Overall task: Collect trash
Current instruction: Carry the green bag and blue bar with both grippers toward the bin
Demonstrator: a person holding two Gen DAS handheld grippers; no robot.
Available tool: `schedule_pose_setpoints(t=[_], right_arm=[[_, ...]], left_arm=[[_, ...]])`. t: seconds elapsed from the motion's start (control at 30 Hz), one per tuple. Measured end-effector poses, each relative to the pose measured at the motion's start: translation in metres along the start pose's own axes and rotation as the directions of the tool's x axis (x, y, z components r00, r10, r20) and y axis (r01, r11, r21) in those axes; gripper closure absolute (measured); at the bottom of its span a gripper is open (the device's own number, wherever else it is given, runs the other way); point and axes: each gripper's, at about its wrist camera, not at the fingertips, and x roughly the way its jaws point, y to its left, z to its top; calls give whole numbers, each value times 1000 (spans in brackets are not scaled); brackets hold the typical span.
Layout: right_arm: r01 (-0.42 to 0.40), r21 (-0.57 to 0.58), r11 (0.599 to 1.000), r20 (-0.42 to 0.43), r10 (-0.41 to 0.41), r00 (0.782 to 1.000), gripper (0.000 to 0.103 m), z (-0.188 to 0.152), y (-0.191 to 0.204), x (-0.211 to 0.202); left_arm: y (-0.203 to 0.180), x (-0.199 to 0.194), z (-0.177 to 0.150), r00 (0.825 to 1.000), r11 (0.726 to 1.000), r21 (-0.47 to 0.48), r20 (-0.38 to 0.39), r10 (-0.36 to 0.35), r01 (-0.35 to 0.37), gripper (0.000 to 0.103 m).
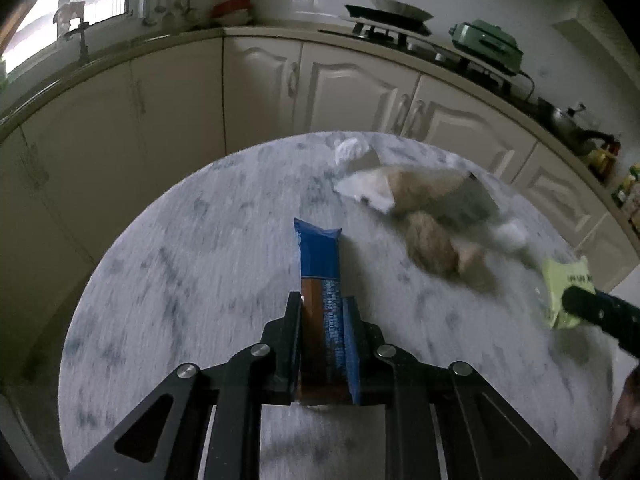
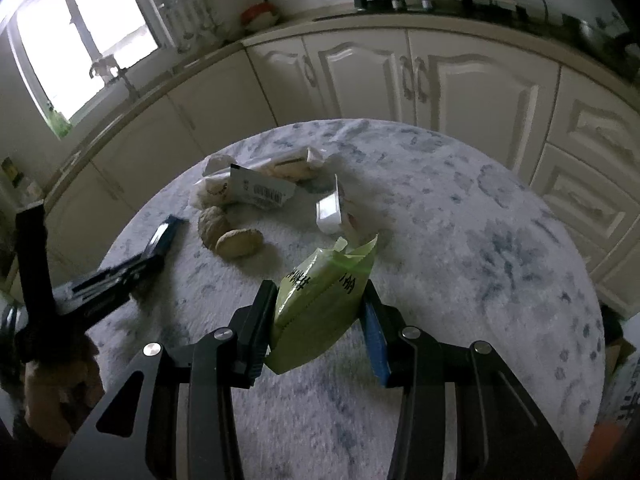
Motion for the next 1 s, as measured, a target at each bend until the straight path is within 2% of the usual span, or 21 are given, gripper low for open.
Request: schedule_pose_setpoints(t=[0.23,0.4,0.57,0.73,1.0], right_arm=[[-3,17,1000,59,2,998,61,-13,-7,-45],[0,23,1000,118,-2,993,61,-23,-13,-86],[6,37,999,177,-13,984,61,-33,-23,-129],[23,60,998,240,-37,970,61,-43,-38,-171],[71,132,989,321,-111,941,61,-62,-81,-228]], left_arm=[[-33,-65,-29,998,999,24,50,-30,29,89],[-67,-105,-34,992,995,89,114,-51,41,89],[-103,-141,-42,979,983,161,169,-109,82,89],[-143,-171,-51,962,964,233,205,-179,130,89],[-216,-192,-63,933,907,361,197,-302,217,88]])
